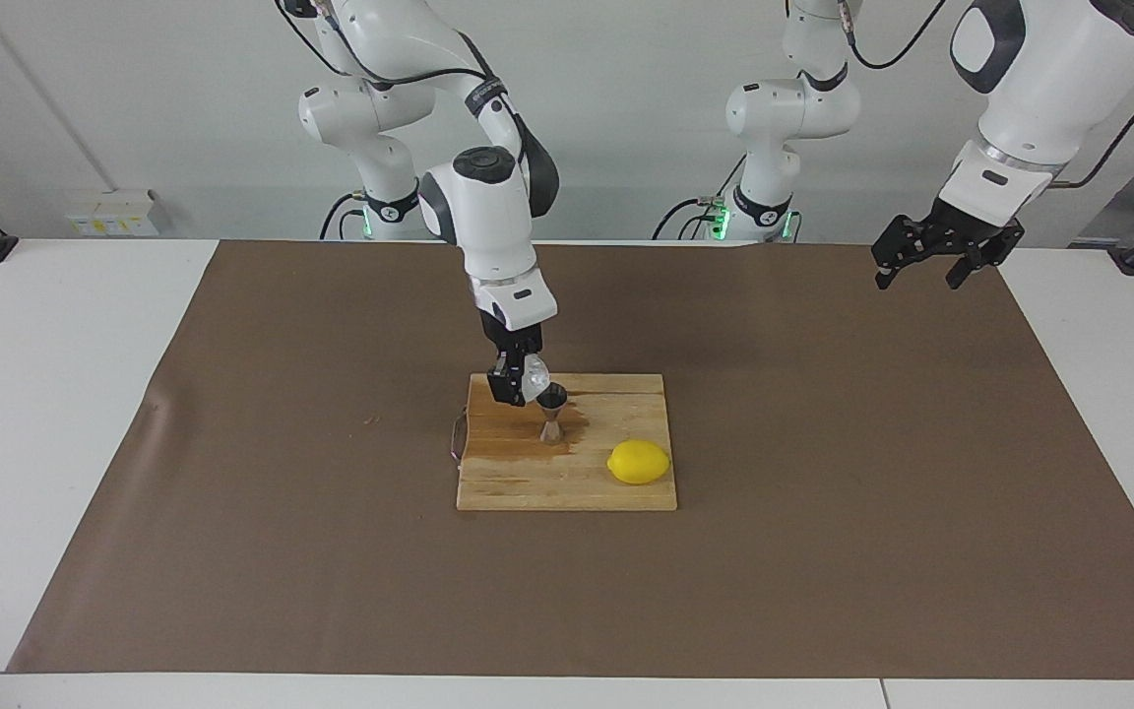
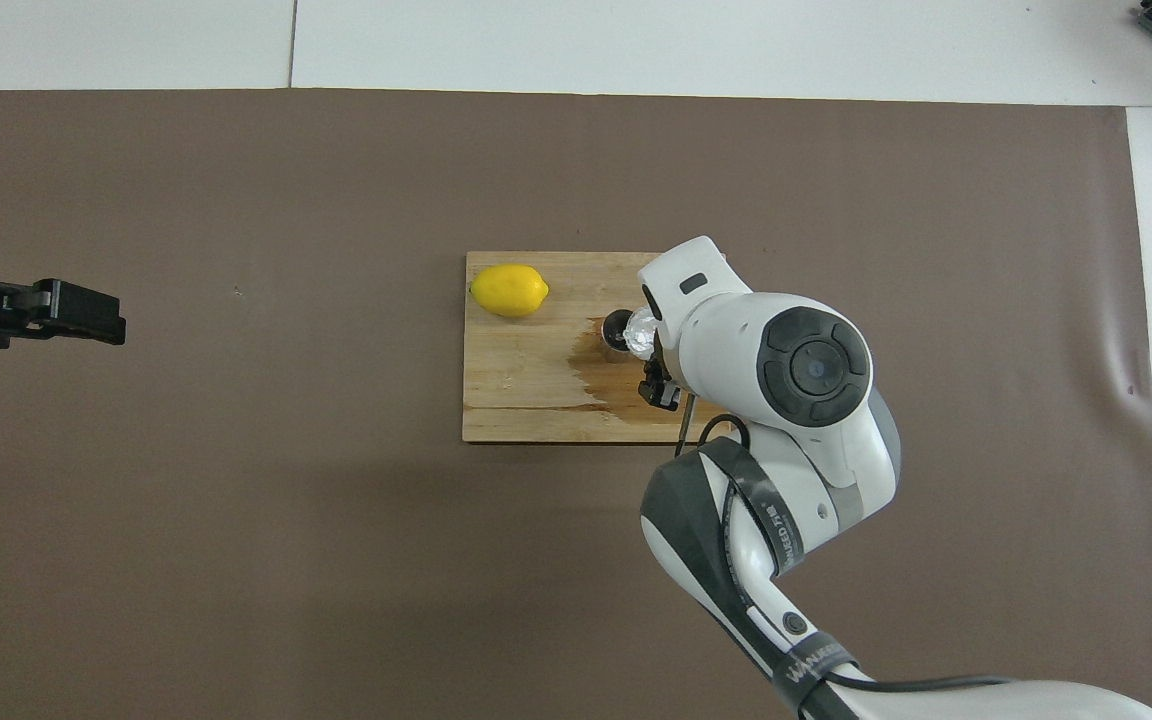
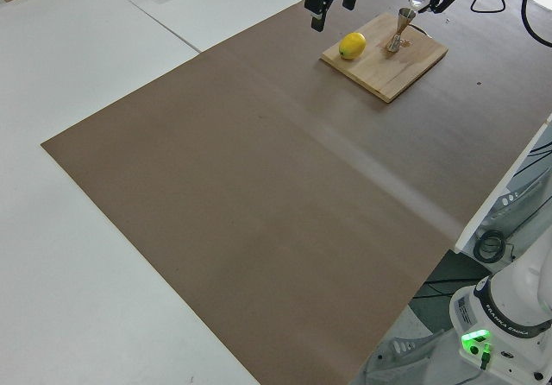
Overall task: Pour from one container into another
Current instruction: 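Tilt the white cup with the right gripper to pour into the metal cup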
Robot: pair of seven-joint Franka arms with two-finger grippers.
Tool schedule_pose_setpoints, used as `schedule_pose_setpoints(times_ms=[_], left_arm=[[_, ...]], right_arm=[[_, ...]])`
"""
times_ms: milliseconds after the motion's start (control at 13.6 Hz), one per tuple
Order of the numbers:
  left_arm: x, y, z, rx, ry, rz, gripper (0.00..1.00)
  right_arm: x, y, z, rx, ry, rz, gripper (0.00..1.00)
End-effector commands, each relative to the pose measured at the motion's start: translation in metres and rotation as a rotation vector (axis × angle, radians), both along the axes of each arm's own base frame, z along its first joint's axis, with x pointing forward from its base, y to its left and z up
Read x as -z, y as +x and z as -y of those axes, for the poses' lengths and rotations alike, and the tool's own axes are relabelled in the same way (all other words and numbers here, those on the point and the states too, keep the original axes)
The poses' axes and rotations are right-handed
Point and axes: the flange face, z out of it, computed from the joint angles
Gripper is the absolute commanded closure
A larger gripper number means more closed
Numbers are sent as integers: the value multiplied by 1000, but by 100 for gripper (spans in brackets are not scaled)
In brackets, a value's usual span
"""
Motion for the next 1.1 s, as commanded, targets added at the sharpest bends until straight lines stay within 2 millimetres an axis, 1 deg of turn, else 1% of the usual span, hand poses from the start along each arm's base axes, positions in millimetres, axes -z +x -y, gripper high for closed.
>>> schedule_pose_setpoints(times_ms=[0,515,589,663,1031], left_arm=[[-1,-5,-4,5,8,-7,0],[-1,-5,-4,5,8,-7,0],[-1,-5,-4,5,8,-7,0],[-1,-5,-4,5,8,-7,0],[-1,-5,-4,5,8,-7,0]], right_arm=[[-4,0,-2,23,-9,17,96],[-4,0,-3,45,-35,40,96],[-2,-1,-6,39,-37,44,96],[-1,-5,-14,34,-37,43,96],[0,-5,-14,49,-58,63,96]])
